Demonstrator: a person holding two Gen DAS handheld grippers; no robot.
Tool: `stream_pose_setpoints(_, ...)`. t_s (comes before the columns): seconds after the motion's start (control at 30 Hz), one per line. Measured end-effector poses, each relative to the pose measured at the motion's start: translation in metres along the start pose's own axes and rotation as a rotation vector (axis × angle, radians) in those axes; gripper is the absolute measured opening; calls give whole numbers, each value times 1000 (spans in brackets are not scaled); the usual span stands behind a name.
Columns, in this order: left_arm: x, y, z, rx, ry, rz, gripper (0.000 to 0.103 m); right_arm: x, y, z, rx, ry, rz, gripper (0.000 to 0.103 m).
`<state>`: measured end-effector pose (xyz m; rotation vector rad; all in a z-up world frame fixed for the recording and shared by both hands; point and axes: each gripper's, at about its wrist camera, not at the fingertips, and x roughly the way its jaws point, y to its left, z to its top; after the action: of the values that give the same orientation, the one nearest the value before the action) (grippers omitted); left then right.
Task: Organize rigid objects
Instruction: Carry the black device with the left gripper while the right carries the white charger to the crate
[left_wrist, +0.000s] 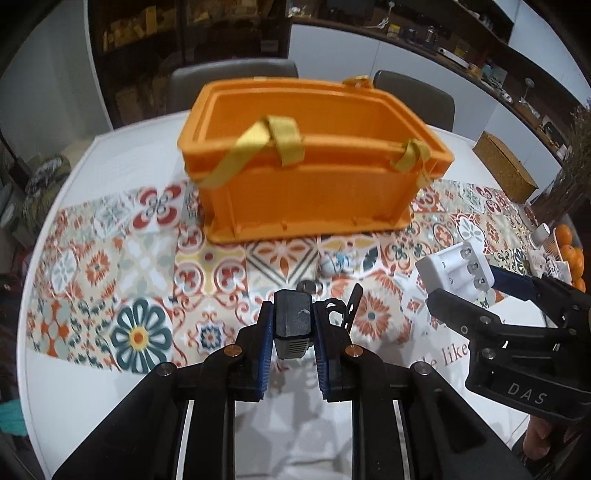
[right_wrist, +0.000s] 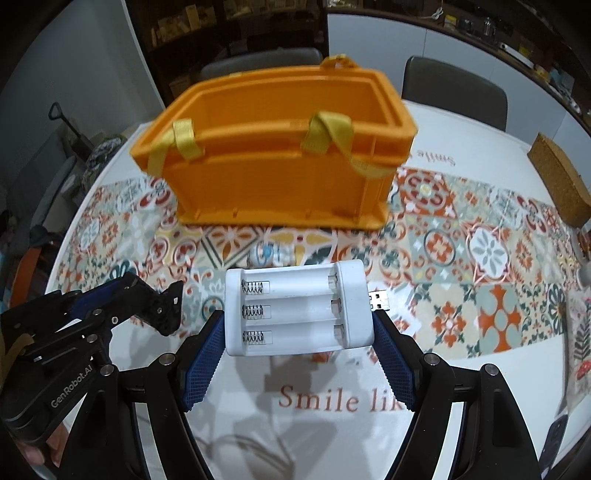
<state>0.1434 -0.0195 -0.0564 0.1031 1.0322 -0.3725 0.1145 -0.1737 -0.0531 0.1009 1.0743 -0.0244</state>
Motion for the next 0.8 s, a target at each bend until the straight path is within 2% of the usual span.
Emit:
stream_pose_setpoints(0.43,-22,-4,34,17,-85,-22,21,-19,-2,26,5,-71,3,77)
stream_pose_setpoints(0.8,-46,-7,75,42,-171,-24,21,-43,-4,64,3,-163,1,77)
